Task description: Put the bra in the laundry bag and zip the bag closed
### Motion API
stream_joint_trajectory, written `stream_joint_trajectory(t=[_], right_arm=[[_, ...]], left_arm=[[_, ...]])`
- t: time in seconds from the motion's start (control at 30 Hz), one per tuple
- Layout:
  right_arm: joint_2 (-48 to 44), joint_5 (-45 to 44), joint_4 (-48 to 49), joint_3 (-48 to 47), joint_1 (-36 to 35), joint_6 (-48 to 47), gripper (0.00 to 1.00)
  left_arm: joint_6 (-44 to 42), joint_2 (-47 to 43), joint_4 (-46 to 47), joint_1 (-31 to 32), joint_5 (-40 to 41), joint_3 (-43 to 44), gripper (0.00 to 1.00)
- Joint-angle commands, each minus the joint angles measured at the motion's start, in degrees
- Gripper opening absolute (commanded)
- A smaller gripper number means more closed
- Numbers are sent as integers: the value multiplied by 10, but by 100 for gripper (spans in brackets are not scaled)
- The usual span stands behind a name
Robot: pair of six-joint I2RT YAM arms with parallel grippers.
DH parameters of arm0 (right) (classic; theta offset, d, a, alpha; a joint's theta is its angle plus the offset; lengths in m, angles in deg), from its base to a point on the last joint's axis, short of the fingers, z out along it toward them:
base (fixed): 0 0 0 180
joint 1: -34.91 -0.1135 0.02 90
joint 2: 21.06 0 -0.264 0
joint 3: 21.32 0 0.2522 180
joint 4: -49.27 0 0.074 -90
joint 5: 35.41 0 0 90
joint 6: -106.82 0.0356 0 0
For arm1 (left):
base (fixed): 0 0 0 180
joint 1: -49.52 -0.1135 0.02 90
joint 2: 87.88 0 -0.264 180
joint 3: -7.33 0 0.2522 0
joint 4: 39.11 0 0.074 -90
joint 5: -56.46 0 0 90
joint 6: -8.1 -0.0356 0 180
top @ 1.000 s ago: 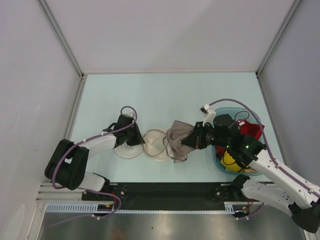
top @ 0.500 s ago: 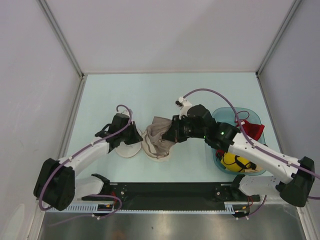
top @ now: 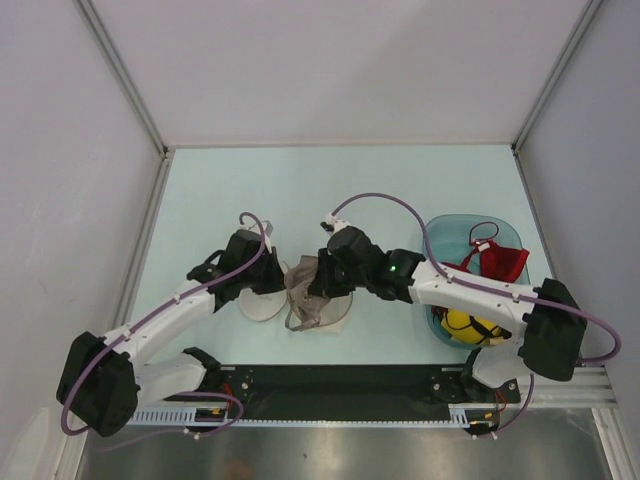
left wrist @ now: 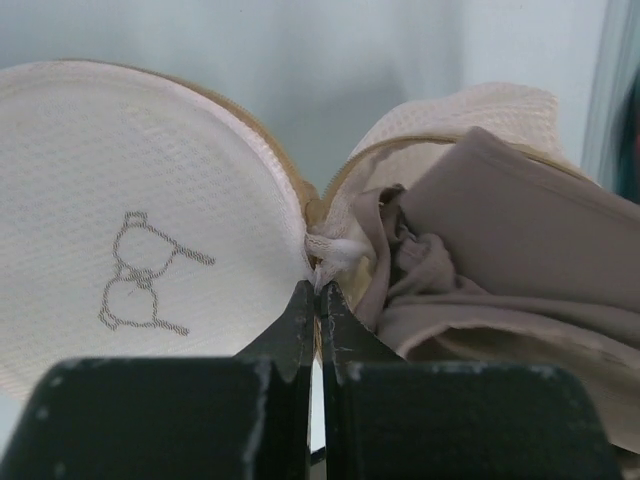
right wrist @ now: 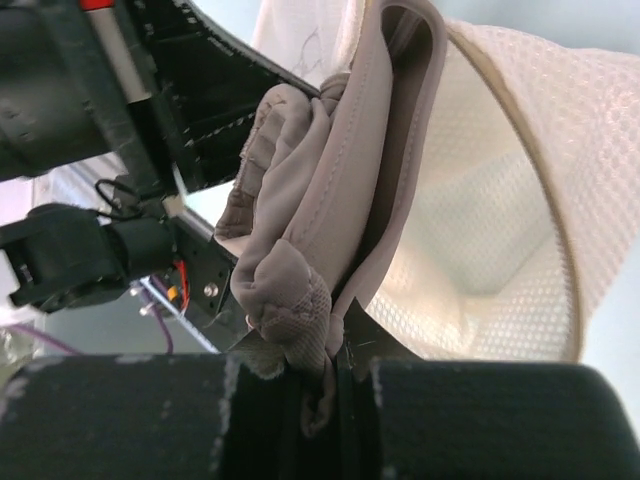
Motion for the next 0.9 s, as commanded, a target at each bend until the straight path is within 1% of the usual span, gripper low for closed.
stream_joint_trajectory(t=[0.0, 0.07, 0.17, 0.23, 0.33, 0.43, 0.5, 0.57, 0.67, 0.7, 0.73, 0.8, 0.87], right_arm=[[30, -62, 58, 20, -13, 25, 0], [49, -94, 77, 27, -28, 18, 0], [73, -146, 78, 37, -41, 14, 0], [81, -153, 115, 68, -40, 14, 0], [95, -119, 183, 98, -28, 7, 0], [129, -107, 199, 101, -16, 9, 0], [137, -83, 210, 107, -1, 22, 0], [122, -65, 215, 120, 21, 42, 0], [84, -52, 217, 154, 50, 99, 0], [55, -48, 255, 166, 55, 125, 0], [45, -44, 264, 171, 60, 137, 0], [36, -33, 282, 174, 59, 155, 0], [33, -14, 321, 189, 52, 191, 0]], left_arm=[[4, -9, -4, 11, 2, 36, 0], [4, -10, -4, 13, -1, 37, 0], [4, -11, -4, 16, -9, 40, 0], [4, -15, -3, 19, -20, 43, 0], [3, -12, -3, 24, -39, 47, 0], [5, -17, -3, 34, -44, 47, 0], [8, -24, -6, 38, -46, 43, 0], [7, -32, -16, 39, -46, 39, 0], [2, -42, -21, 41, -43, 24, 0], [1, -43, -28, 40, -42, 17, 0], [2, -46, -28, 40, -41, 14, 0], [11, -54, -20, 43, -48, 4, 0], [18, -58, -15, 51, -50, 5, 0]])
